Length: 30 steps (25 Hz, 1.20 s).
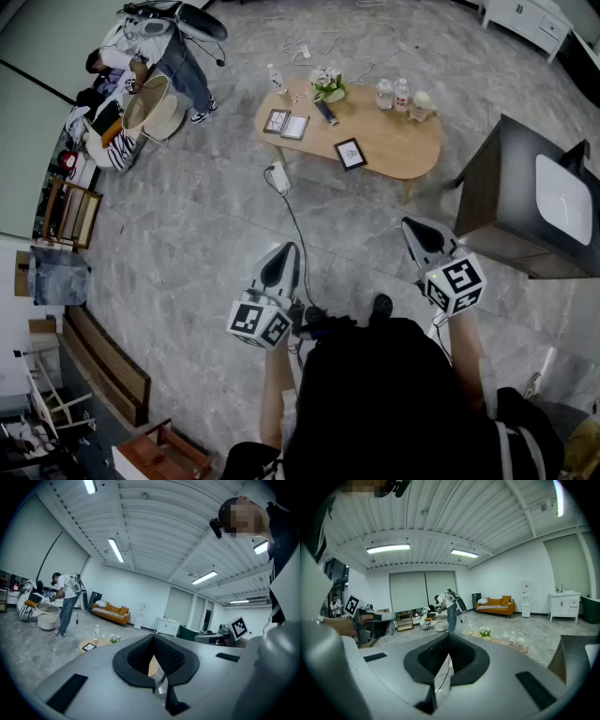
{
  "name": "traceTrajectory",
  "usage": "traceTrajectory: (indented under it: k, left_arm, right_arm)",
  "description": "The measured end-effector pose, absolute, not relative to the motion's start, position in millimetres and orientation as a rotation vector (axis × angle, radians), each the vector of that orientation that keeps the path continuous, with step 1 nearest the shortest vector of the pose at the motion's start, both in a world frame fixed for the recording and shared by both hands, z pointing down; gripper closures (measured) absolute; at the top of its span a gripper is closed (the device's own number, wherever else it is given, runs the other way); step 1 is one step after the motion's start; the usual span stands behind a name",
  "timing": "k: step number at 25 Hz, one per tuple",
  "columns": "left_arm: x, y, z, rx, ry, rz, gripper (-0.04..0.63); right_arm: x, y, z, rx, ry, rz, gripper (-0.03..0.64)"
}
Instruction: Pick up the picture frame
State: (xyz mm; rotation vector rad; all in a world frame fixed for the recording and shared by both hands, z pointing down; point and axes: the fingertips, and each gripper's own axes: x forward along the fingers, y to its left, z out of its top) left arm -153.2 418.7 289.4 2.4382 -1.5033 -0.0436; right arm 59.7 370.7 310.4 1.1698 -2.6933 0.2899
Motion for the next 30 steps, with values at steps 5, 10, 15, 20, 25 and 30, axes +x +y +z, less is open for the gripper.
traceTrajectory:
  k: [5, 10, 15, 20, 25, 30]
  left_arm:
    - [-141.9, 420.1, 295.4, 2.443, -1.467, -0.024, 0.584]
    - [-131.0, 421.1, 293.7, 2.460, -1.443, -0.028, 0.584]
    - [-122.4, 419.8, 291.5, 2.461, -1.432, -0.035, 0.584]
    - [-110.1, 417.9, 288.4, 2.465, -1.423, -0.021, 0.584]
    - [-96.8, 416.9, 289.3, 2.461, -1.416, -0.017, 0.584]
    - [-87.1, 419.6, 288.5, 2.460, -1.403, 0.007, 0.584]
  right_arm:
    - [55.2, 376.4, 303.4, 1.156, -2.707, 0.268, 0.604]
    - [54.0, 382.8, 299.8, 1.125, -2.712, 0.235, 0.604]
    - [56.1, 387.2, 297.6, 1.105, -2.722, 0.228, 0.604]
    - [62.6, 387.8, 295.7, 1.088, -2.734, 0.238, 0.604]
    - [67.0, 390.4, 294.0, 1.051, -2.762, 0.207, 0.604]
    - [70.0, 390.4, 295.5, 1.065, -2.760, 0.241, 0.604]
